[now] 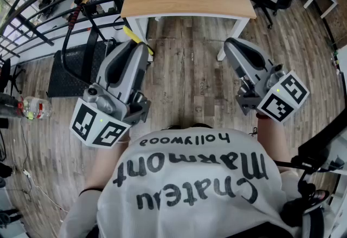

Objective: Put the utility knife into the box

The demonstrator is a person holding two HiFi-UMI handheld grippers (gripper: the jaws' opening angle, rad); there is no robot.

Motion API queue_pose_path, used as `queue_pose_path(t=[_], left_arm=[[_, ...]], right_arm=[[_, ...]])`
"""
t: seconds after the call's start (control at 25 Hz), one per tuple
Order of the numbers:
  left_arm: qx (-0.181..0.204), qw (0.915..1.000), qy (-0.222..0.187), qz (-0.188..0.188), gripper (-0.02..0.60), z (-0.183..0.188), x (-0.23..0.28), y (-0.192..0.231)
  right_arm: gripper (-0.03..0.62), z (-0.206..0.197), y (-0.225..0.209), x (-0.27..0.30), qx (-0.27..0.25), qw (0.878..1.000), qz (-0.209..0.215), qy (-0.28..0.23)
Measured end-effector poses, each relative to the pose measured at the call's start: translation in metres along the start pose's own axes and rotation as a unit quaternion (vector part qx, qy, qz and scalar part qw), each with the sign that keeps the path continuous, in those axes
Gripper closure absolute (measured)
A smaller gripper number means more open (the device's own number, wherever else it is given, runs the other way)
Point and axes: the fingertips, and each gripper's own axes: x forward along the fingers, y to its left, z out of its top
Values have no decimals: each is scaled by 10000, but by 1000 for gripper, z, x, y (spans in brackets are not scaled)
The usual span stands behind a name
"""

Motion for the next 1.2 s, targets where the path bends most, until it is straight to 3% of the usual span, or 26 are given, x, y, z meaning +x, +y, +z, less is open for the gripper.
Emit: queue_pose_path(t=[0.52, 0.8, 1.04, 1.2], left_arm=[[-35, 10000, 20, 5, 531, -16, -13, -5], [-128, 9999, 67, 68, 531, -9, -4, 7], [-146, 9999, 58, 35, 531, -10, -14, 11], [-143, 9999, 57, 27, 531, -4, -16, 20]], right_arm=[[569, -16, 1, -9, -27, 10000, -8, 1], [569, -1, -5, -3, 319, 9989, 88, -322], [569, -10, 0, 1, 175, 9996, -38, -206], [568, -7, 2, 10, 575, 9977, 45, -343]])
